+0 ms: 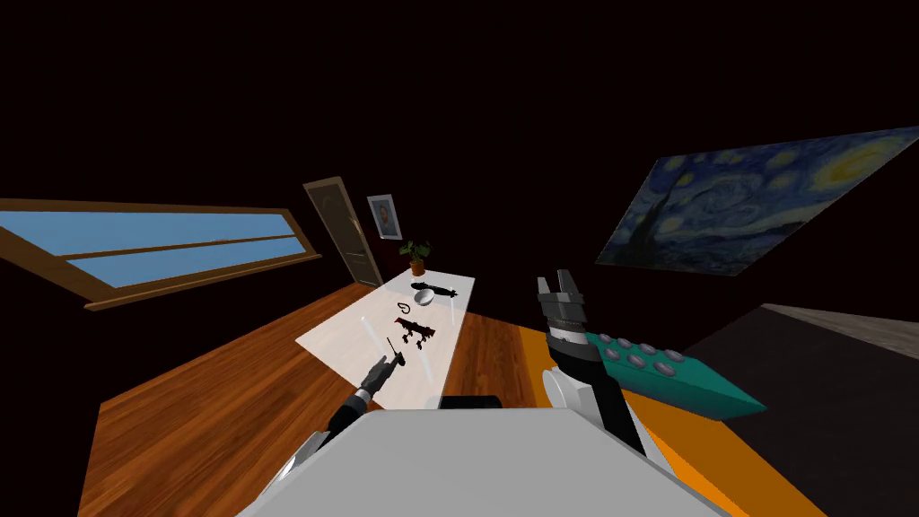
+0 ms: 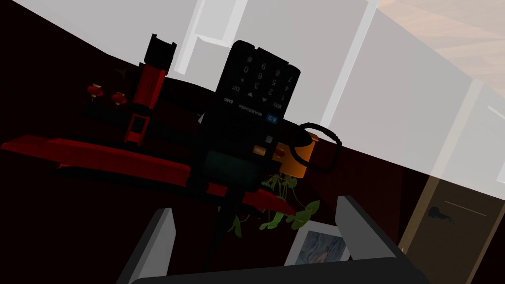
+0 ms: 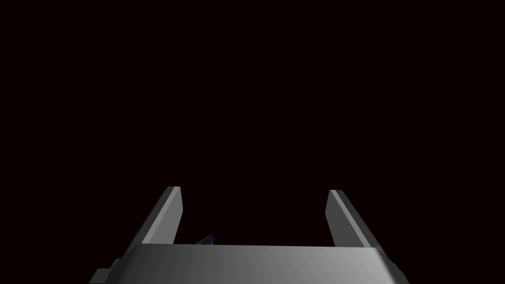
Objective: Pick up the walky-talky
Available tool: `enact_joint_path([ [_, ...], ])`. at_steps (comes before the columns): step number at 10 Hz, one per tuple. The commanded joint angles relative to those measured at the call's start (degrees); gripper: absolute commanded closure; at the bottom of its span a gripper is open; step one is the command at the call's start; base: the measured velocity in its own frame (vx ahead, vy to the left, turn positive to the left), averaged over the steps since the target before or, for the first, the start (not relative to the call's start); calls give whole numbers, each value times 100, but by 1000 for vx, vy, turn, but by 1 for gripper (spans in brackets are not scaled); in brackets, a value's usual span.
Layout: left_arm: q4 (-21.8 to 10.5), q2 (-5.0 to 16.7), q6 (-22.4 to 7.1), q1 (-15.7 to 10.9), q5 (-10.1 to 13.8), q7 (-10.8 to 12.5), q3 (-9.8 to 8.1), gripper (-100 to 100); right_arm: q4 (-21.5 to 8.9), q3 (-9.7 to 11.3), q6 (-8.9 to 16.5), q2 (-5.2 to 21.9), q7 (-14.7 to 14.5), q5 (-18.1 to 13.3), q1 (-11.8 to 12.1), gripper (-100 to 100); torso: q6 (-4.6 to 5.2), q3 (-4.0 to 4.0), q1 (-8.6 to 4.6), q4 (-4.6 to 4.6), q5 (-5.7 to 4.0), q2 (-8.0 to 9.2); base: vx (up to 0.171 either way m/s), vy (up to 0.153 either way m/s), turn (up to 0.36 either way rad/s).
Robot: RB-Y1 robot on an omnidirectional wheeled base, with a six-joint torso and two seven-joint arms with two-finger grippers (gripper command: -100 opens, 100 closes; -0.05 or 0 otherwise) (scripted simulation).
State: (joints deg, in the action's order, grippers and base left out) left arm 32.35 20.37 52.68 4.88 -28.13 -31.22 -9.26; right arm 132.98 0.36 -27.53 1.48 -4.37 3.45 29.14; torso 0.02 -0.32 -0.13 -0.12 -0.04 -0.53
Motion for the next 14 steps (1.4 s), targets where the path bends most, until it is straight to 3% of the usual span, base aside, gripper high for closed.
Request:
enact_joint_path([
  [1,185,24,-37,84,-42,90,15,-100,0,0,0,0,0,0,0,0,0,0,0,0,0,0,48,-47,-36],
  [2,364,83,145,331,-280,270,23,-100,0,0,0,0,0,0,-1,0,2,14,10,5,1,24,118,-64,237],
  [3,364,83,145,331,-280,270,23,-100,0,-1,0,0,0,0,1,0,-5,8,5,3,1,12,116,-65,159],
  [4,521,143,327,548,-517,451,31,-100,0,0,0,0,0,0,0,0,0,7,7,3,1,11,140,-88,175],
  [6,395,150,371,494,-472,392,16,-100,0,0,0,0,0,0,0,0,1,3,5,1,0,5,85,-47,75],
  [7,407,150,376,503,-479,406,17,100,0,0,0,1,0,0,-1,0,2,14,20,6,4,26,10,-6,-2],
  [11,411,155,379,498,-478,400,15,100,-1,0,1,1,0,0,-2,0,3,26,35,8,13,47,1,0,1],
  [12,411,155,379,498,-478,399,15,0,-1,0,1,1,0,0,-2,0,3,26,36,8,14,47,0,0,0],
  [13,364,83,145,331,-280,270,23,100,-1,0,1,1,0,0,-2,0,3,26,37,8,14,47,-108,68,-237],
  [14,185,24,-20,125,-88,90,15,100,-1,0,1,1,0,0,-4,0,15,38,61,15,22,69,-245,118,-410],
])
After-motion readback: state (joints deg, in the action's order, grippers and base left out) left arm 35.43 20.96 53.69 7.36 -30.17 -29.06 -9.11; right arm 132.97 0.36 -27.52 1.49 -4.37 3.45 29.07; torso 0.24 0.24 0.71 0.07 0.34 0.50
